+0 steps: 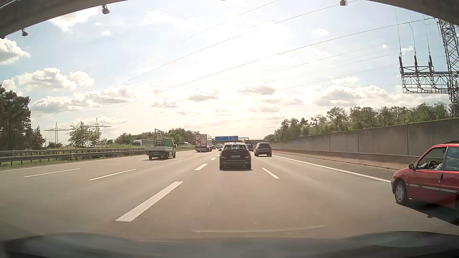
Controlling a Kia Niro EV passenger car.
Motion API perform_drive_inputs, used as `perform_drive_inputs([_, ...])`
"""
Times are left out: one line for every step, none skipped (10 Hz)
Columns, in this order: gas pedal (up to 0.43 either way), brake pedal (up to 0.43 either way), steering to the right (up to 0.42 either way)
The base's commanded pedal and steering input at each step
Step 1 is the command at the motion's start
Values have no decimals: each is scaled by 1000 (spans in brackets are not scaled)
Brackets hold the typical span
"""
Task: Follow the waypoints while adhering to traffic rules and regulations
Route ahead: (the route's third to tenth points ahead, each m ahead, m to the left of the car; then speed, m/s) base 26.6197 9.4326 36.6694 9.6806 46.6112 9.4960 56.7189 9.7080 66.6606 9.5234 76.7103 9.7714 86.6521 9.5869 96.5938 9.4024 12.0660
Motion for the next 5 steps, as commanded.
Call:
perform_drive_inputs([0, 0, -3])
perform_drive_inputs([0, 0, -3])
perform_drive_inputs([0, 0, -3])
perform_drive_inputs([0, 0, -3])
perform_drive_inputs([0, 0, -3])
